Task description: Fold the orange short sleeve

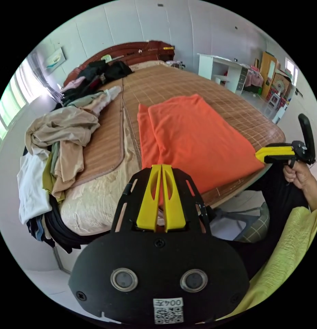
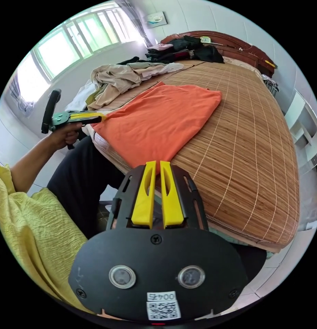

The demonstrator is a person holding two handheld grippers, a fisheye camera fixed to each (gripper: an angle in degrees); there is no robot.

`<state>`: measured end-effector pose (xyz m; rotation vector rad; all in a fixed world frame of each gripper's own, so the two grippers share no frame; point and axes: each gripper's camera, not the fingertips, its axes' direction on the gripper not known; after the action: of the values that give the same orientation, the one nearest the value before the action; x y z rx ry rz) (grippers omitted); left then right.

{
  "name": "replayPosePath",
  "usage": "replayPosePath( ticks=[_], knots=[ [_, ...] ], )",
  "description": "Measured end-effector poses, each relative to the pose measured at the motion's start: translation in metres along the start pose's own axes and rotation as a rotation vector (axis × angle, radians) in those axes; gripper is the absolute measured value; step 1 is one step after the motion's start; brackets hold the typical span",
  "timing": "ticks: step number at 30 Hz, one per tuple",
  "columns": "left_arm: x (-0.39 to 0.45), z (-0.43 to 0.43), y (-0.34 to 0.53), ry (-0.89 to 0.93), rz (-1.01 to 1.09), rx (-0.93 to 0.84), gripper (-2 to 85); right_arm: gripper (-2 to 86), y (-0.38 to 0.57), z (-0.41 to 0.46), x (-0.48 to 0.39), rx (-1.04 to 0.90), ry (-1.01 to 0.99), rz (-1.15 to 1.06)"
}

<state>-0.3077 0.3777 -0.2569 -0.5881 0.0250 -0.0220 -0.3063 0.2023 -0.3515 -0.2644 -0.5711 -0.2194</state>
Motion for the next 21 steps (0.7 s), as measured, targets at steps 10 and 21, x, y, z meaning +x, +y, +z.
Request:
replayPosePath(
  ticks=[10,21],
  knots=[
    [0.036,0.072,-0.035,-0.067,0.092,-0.205,0.8,1.4,-0.009,-0.019,0.017,-0.002,-0.024,0.030],
    [0.070,0.014,0.024,-0.142,0.043,-0.010,0.9,6.7,-0.050,-0.060,0.012,0.012,-0.077,0.005]
  ],
)
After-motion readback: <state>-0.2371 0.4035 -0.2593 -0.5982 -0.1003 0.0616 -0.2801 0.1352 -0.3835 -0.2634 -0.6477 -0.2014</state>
